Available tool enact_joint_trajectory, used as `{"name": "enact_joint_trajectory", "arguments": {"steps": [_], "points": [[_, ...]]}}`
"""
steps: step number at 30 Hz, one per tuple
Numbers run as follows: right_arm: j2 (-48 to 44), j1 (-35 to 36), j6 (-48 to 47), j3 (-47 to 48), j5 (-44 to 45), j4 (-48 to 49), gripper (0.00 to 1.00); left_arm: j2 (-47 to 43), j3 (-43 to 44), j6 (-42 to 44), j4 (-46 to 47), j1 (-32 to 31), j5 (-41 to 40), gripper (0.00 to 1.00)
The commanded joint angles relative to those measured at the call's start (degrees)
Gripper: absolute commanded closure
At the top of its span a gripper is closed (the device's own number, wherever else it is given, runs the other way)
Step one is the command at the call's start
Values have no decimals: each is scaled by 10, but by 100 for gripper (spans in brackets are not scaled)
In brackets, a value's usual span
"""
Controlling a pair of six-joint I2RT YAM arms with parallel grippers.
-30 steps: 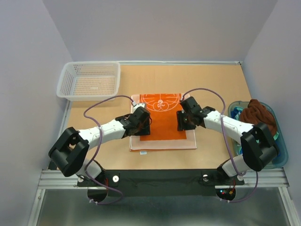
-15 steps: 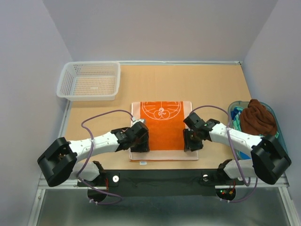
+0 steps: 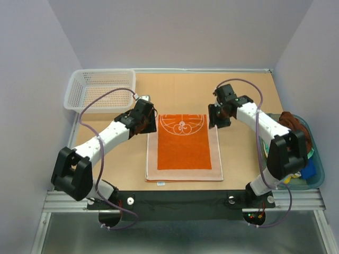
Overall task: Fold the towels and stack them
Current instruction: Fold the towel
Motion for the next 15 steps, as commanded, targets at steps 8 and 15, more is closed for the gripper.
{"name": "enact_joint_trajectory", "arguments": {"steps": [8, 15], "points": [[209, -118, -172, 226, -91, 75, 50, 157, 150, 173, 38, 93, 2, 41], [282, -136, -231, 265, -96, 86, 50, 185, 165, 204, 67, 107, 24, 39]]}}
